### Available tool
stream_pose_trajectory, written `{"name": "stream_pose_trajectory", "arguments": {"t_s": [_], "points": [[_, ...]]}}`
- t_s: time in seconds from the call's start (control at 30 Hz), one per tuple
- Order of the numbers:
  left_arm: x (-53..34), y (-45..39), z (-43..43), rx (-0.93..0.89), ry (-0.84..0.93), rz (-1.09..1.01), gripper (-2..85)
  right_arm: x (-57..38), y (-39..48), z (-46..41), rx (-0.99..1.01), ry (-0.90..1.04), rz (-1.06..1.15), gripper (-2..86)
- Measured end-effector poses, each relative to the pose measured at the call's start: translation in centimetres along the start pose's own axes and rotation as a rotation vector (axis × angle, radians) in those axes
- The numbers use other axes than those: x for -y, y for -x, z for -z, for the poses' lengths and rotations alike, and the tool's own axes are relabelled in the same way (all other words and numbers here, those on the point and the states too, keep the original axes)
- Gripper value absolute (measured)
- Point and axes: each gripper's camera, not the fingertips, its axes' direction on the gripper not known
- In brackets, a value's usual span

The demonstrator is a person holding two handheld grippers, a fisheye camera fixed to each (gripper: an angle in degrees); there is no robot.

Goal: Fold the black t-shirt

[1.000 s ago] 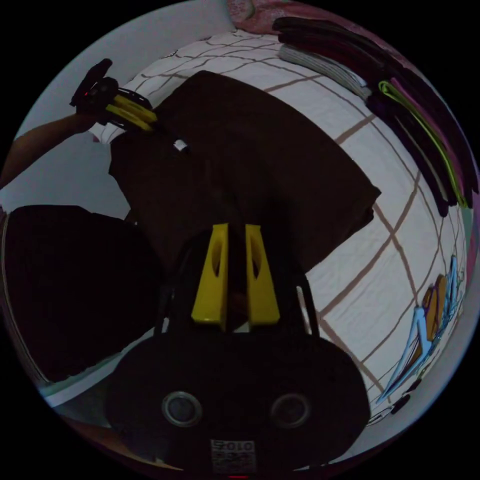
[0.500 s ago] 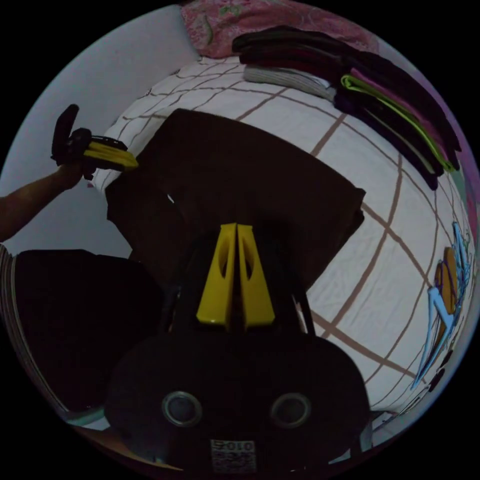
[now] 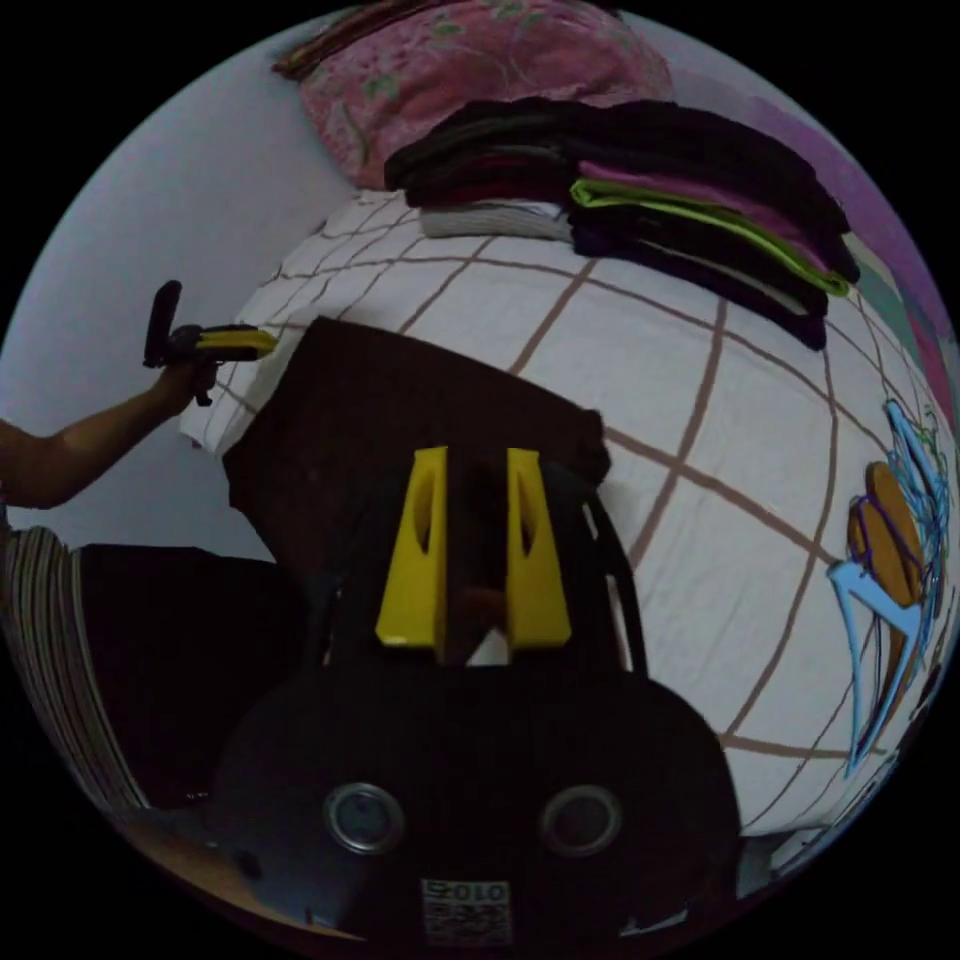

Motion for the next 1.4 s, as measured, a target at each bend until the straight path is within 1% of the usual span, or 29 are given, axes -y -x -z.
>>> {"name": "stream_pose_trajectory", "arguments": {"t_s": [0.1,0.2,0.33,0.57,0.73,0.8,0.87,0.93,0.97,1.07,1.13,1.3,1.4], "points": [[1.7,3.5,-0.7,0.012,0.026,0.015,5.9,1.2,-3.6,-1.1,-0.031,0.063,0.001,12.0],[2.7,6.2,-2.2,-0.032,0.067,0.022,7.2,2.3,-6.4,-2.2,-0.011,0.077,0.015,12.9],[3.1,8.0,-3.9,-0.077,0.112,-0.022,8.6,2.8,-8.9,-3.8,0.007,0.111,0.043,13.2],[3.0,10.4,-4.3,-0.132,0.084,-0.037,9.1,2.4,-12.3,-5.4,0.047,0.116,0.067,12.0],[3.1,11.0,-3.4,-0.113,0.078,-0.126,8.7,1.7,-13.8,-5.8,0.058,0.1,0.068,9.2],[3.0,11.8,-3.4,-0.076,0.103,-0.116,8.5,1.4,-14.4,-5.9,0.068,0.099,0.069,8.0],[2.9,12.9,-3.0,-0.067,0.091,-0.083,8.5,1.1,-15.0,-5.9,0.076,0.091,0.057,8.1],[2.9,14.3,-2.3,-0.126,0.031,-0.048,8.5,0.8,-15.8,-6.0,0.097,0.086,0.039,8.3],[3.0,14.5,-2.3,-0.135,0.037,-0.053,8.5,0.6,-16.3,-6.0,0.11,0.083,0.03,8.4],[3.2,14.7,-3.6,-0.196,0.139,-0.094,8.6,0.2,-17.3,-6.2,0.148,0.085,0.006,8.5],[3.0,15.2,-3.8,-0.235,0.134,-0.076,8.4,-0.1,-17.8,-6.3,0.157,0.087,-0.009,8.3],[2.3,15.5,-2.7,-0.223,0.116,-0.041,6.6,-1.1,-18.6,-6.3,0.169,0.093,-0.03,6.1],[1.5,16.1,-1.5,-0.258,0.076,0.014,5.4,-1.9,-18.7,-5.8,0.159,0.072,-0.031,4.5]]}}
